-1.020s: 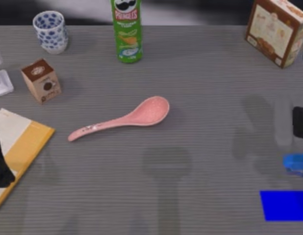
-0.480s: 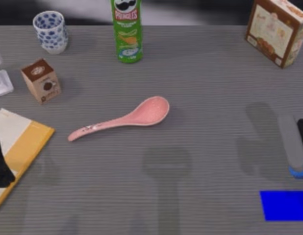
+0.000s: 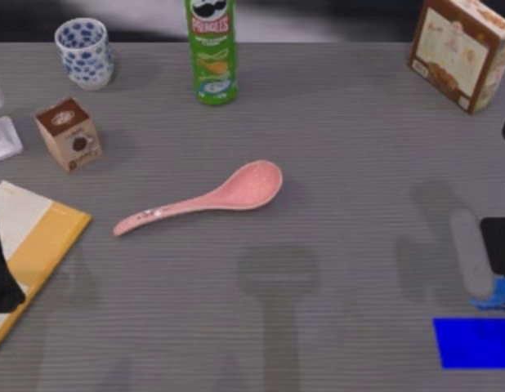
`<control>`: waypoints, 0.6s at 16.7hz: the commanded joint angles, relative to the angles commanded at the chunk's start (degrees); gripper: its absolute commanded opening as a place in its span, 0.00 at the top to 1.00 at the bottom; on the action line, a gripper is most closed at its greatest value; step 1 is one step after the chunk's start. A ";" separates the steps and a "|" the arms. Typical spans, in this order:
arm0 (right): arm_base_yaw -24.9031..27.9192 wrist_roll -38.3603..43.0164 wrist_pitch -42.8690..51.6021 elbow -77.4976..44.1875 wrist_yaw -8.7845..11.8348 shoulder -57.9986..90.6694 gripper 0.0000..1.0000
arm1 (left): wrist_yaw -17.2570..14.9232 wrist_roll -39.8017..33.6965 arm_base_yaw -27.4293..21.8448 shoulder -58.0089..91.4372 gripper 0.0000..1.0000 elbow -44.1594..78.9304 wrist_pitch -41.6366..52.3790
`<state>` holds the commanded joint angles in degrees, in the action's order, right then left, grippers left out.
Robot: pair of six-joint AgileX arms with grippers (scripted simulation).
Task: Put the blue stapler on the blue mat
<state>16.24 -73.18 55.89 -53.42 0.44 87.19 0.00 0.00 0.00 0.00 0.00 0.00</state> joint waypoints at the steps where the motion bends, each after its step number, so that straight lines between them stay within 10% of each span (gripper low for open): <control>1: 0.04 0.06 -2.85 1.73 0.00 1.08 1.00 | 0.00 0.00 0.00 0.00 0.00 0.00 0.00; 10: 0.49 0.08 -16.42 10.00 -0.07 6.19 1.00 | 0.00 0.00 0.00 0.00 0.00 0.00 0.00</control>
<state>16.73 -73.10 39.47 -43.42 0.37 93.38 0.00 0.00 0.00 0.00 0.00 0.00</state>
